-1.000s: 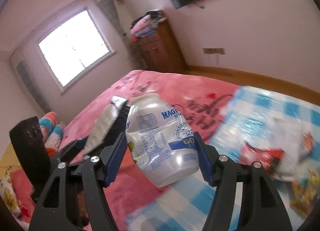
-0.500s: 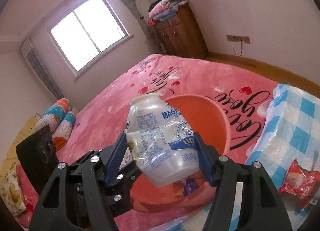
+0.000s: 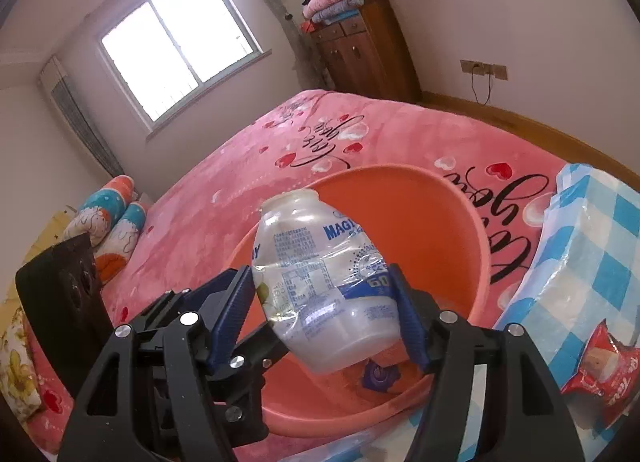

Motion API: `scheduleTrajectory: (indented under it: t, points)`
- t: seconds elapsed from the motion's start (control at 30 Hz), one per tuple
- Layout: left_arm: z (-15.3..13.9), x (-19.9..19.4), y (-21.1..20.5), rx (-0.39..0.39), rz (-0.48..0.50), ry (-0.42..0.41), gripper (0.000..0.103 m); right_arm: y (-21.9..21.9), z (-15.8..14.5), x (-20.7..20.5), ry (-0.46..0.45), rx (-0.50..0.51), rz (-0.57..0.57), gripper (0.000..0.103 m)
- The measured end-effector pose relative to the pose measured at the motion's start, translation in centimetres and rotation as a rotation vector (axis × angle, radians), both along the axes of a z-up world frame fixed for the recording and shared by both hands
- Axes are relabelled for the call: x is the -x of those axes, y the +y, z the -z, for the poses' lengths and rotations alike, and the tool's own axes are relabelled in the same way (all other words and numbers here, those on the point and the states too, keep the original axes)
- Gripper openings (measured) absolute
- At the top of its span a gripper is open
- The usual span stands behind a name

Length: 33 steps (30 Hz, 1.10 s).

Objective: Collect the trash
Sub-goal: 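Open both grippers to drop the carton and bottle into the bucket, then move both tools from the bucket back over the table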

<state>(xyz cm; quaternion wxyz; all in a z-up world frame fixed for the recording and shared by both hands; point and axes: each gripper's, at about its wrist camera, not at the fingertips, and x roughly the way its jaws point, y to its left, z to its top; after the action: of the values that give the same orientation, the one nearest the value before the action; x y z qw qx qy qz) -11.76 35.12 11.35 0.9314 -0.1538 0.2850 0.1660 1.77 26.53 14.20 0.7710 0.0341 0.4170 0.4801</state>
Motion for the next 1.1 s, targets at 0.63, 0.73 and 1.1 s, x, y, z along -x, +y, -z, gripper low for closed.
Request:
scheduleTrajectory:
  t: [0.63,0.73,1.1]
  points:
    - [-0.1,0.3,-0.5,-0.074,-0.028,-0.01,0.094,-4.0,0.1,0.3,-0.048,-0.049,0.108,0.089]
    - [-0.4,0.6,-0.6,-0.084,-0.031,-0.017,0.094,-4.9,0.1,0.3,-0.052,-0.051,0.127,0.089]
    - [-1.5,1.2,-1.8,-0.115,-0.025,-0.049,0.094,-8.8,0.7,1.6,-0.096,-0.043,0.201,0.091]
